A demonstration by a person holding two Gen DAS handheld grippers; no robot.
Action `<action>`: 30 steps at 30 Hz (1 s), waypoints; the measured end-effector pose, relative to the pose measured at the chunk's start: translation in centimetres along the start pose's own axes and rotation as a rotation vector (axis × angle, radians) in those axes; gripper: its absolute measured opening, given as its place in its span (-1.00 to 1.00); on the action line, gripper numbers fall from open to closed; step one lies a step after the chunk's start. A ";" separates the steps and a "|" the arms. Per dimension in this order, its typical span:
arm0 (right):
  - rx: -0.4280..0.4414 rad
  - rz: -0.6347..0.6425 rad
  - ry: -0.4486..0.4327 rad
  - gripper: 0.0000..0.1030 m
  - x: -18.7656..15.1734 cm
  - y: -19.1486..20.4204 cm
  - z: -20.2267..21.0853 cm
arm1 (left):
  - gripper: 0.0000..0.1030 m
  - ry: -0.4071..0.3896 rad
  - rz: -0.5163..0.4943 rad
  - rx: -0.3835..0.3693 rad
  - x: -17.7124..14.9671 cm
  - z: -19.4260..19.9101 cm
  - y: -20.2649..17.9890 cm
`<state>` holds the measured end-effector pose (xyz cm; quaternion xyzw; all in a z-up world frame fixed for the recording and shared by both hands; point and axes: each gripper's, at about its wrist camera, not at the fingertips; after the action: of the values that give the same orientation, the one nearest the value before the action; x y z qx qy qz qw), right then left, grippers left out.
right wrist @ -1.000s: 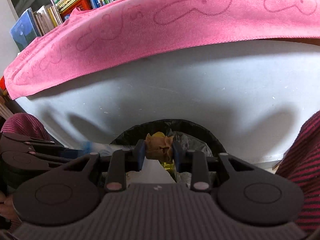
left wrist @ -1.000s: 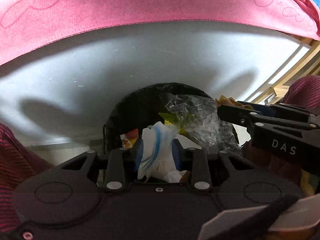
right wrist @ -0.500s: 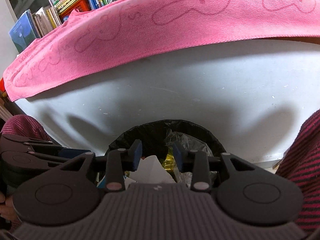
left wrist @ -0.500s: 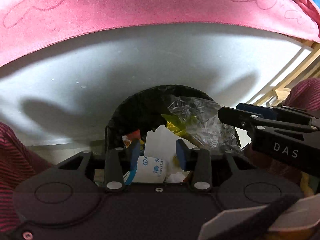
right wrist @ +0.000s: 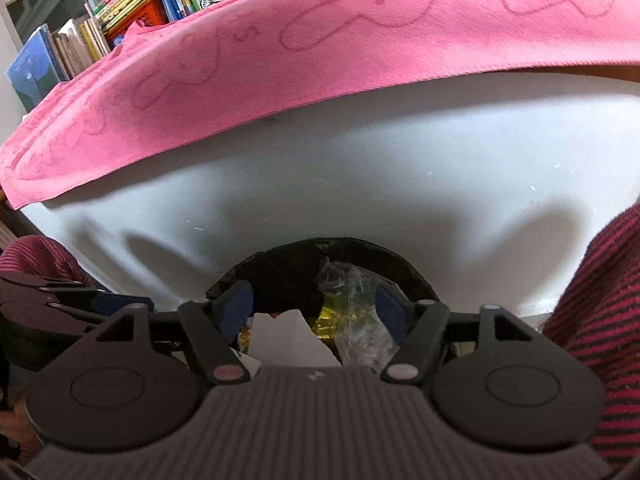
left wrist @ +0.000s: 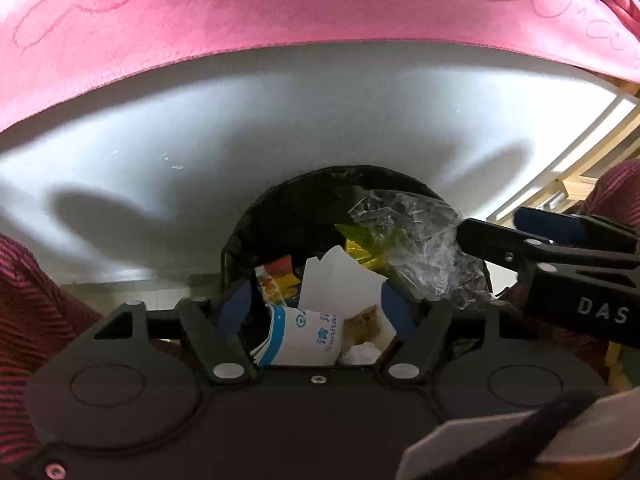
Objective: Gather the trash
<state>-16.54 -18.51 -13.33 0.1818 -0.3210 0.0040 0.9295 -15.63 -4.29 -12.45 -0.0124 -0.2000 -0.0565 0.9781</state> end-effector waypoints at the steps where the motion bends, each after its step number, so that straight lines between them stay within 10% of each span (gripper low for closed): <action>1: -0.004 0.002 0.005 0.62 -0.1 0.0 0.0 | 0.43 0.004 0.004 0.001 0.0 -0.1 0.0; 30: -0.059 0.105 0.151 0.98 -0.9 1.0 -2.5 | 0.59 0.104 0.073 0.018 -0.6 -2.6 1.4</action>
<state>-15.94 -16.61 -15.37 0.1366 -0.2590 0.0570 0.9545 -14.99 -2.92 -15.12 -0.0078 -0.1490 -0.0193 0.9886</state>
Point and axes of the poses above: each gripper's, at about its wrist camera, not at the fingertips, and z roughly against the way its jaws point, y to its left, x to its top, and after that the axes turned 4 degrees about x, right-handed
